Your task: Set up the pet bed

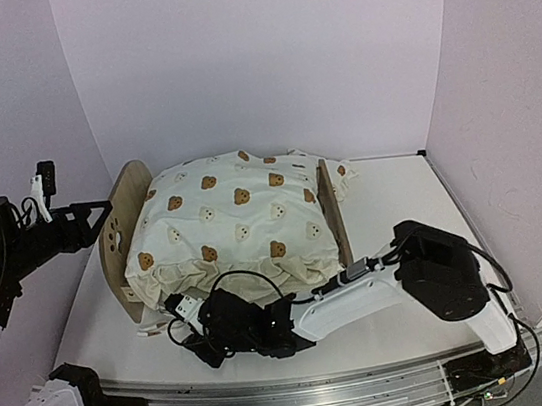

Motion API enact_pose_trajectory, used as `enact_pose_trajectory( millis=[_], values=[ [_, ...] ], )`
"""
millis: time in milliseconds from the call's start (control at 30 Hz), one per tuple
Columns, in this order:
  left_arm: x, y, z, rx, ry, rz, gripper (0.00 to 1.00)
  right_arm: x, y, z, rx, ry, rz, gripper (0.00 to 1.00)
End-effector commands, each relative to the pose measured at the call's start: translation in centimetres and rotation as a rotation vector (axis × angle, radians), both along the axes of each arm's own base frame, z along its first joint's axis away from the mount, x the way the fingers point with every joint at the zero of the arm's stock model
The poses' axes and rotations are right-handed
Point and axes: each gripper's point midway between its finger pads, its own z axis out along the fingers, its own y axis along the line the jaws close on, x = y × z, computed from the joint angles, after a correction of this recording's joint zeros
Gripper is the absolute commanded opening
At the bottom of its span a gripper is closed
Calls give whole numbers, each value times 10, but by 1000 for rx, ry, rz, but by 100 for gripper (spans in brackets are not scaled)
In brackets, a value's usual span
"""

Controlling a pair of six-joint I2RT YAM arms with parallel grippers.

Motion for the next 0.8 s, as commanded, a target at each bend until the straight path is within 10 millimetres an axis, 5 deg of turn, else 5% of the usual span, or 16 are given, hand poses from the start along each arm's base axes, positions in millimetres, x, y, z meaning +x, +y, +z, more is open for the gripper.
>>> enact_pose_trajectory(
  millis=[0, 367, 533, 633, 767],
  values=[
    [-5, 0, -4, -71, 28, 1, 80, 34, 22, 8, 158, -63, -174, 42],
    [-15, 22, -33, -120, 153, 155, 78, 77, 35, -33, 194, -62, -322, 52],
    [-15, 16, -37, -133, 165, 123, 77, 81, 44, -36, 213, -37, -297, 23],
    [-18, 11, -37, -107, 142, 82, 76, 70, 52, -20, 232, -18, -212, 2],
    [-24, -1, -10, -24, -11, -32, 71, 47, 56, 38, 291, -1, -68, 0]
  ],
)
